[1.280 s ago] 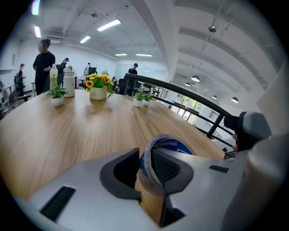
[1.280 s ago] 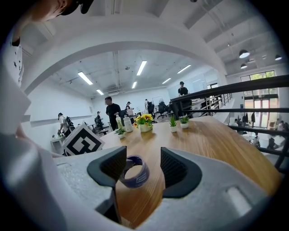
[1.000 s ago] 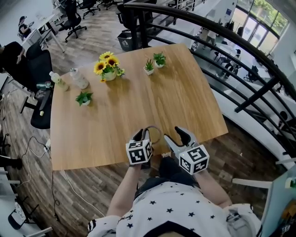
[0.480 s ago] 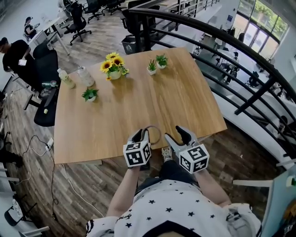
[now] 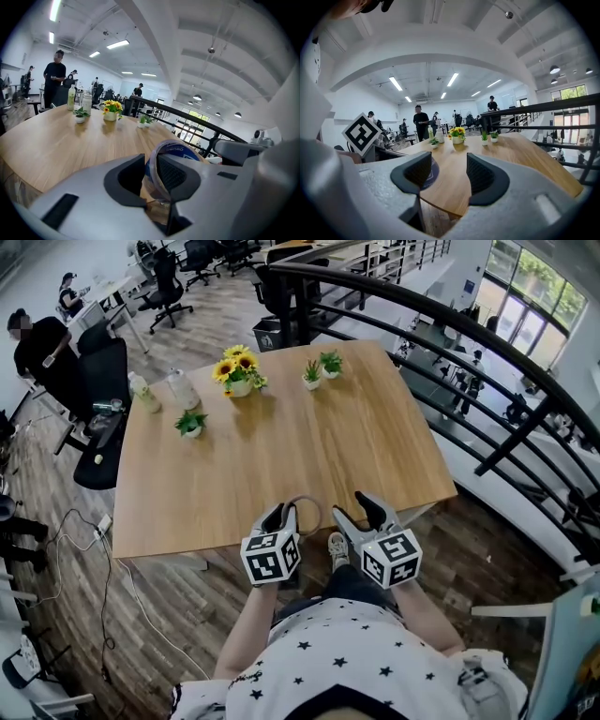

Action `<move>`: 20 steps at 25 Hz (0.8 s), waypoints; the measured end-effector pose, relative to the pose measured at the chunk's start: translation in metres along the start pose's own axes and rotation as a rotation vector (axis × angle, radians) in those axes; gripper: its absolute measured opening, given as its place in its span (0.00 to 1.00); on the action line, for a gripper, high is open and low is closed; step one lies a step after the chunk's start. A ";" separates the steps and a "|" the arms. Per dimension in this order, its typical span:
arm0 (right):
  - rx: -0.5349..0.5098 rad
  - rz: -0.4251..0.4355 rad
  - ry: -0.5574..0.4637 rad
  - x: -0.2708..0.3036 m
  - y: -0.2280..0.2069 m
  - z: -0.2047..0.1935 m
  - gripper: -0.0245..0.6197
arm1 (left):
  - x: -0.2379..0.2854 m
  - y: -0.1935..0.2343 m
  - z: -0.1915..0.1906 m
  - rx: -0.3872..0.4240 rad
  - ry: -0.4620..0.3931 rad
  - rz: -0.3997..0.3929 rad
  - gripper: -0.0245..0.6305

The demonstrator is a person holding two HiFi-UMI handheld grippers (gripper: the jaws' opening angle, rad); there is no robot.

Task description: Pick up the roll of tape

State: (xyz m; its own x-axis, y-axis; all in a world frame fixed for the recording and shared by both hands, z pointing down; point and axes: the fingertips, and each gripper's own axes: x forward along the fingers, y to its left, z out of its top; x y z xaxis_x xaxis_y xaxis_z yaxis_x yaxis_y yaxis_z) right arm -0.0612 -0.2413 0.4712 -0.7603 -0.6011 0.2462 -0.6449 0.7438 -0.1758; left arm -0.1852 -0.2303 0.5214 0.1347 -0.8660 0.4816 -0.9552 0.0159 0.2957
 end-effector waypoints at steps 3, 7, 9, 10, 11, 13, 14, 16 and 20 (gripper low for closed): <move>-0.008 0.006 -0.005 -0.006 0.008 -0.002 0.38 | -0.015 -0.001 -0.001 -0.008 -0.018 -0.002 0.15; -0.012 0.013 -0.014 -0.014 0.018 -0.002 0.38 | -0.035 -0.004 -0.002 -0.015 -0.037 -0.005 0.15; -0.014 0.016 -0.015 -0.017 0.021 -0.002 0.38 | -0.041 -0.005 -0.003 -0.018 -0.041 -0.008 0.15; -0.016 0.018 -0.016 -0.018 0.023 -0.002 0.38 | -0.044 -0.005 -0.004 -0.019 -0.044 -0.009 0.15; -0.017 0.019 -0.017 -0.019 0.024 -0.002 0.38 | -0.046 -0.006 -0.004 -0.021 -0.046 -0.009 0.15; -0.021 0.021 -0.019 -0.022 0.027 -0.003 0.38 | -0.052 -0.006 -0.005 -0.023 -0.052 -0.010 0.15; -0.022 0.021 -0.020 -0.023 0.028 -0.003 0.38 | -0.054 -0.007 -0.006 -0.023 -0.055 -0.010 0.15; -0.022 0.020 -0.021 -0.024 0.029 -0.005 0.38 | -0.057 -0.008 -0.006 -0.024 -0.061 -0.013 0.15; -0.021 0.021 -0.023 -0.024 0.030 -0.006 0.38 | -0.058 -0.009 -0.005 -0.022 -0.067 -0.014 0.15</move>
State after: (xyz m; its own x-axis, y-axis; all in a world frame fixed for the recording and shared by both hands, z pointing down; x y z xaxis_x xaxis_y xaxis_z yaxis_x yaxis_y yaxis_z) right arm -0.0614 -0.2030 0.4657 -0.7752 -0.5920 0.2204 -0.6275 0.7619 -0.1603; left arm -0.1833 -0.1780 0.4954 0.1294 -0.8976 0.4213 -0.9472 0.0138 0.3203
